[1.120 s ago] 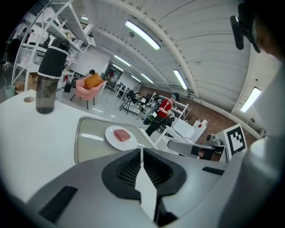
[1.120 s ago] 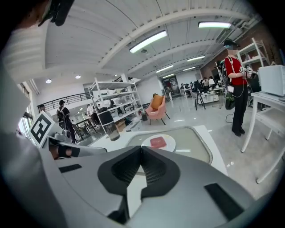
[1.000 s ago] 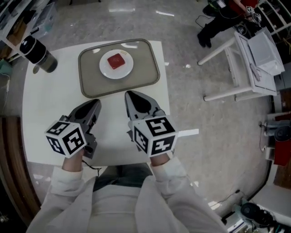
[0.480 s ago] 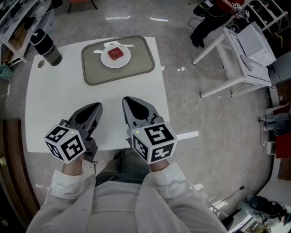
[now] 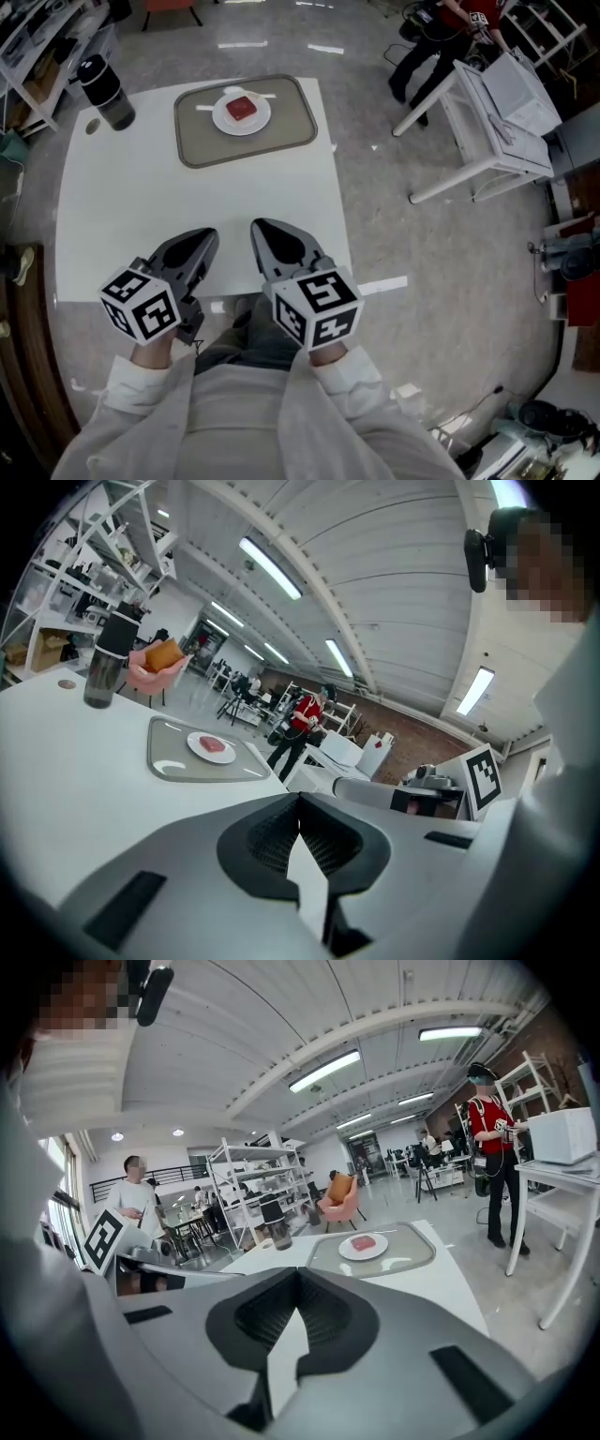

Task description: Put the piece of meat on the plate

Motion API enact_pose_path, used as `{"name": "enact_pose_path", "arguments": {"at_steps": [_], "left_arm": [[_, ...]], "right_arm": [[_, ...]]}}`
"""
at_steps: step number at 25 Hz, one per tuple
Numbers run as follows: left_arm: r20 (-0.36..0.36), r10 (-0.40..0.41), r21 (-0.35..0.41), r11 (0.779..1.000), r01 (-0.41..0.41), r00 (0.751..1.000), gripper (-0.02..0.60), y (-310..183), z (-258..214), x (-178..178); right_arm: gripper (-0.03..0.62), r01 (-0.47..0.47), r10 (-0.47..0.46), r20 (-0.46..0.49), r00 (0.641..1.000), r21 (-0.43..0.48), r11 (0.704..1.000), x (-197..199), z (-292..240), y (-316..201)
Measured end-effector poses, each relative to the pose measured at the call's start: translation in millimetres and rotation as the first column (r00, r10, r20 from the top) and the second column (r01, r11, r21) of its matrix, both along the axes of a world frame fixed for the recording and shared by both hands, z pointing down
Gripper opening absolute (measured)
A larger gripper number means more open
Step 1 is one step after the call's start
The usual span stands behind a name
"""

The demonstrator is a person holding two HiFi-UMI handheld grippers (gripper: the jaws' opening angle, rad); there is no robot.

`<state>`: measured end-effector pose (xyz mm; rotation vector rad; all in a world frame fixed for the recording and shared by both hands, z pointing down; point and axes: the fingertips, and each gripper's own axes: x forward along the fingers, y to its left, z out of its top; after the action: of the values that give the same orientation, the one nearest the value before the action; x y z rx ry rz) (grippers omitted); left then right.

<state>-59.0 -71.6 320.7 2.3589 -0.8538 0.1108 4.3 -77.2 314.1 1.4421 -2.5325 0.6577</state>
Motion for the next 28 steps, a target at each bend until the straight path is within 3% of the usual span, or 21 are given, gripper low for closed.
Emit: {"name": "enact_pose_path", "arguments": {"at_steps": [28], "left_arm": [[0.003, -0.035, -0.023, 0.999, 0.035, 0.999, 0.009, 23.6, -4.6, 52.2]], "right_arm": [[0.015, 0.075, -0.075, -0.004, 0.997, -0.010, 0.997, 37.4, -5.0, 26.2]]}}
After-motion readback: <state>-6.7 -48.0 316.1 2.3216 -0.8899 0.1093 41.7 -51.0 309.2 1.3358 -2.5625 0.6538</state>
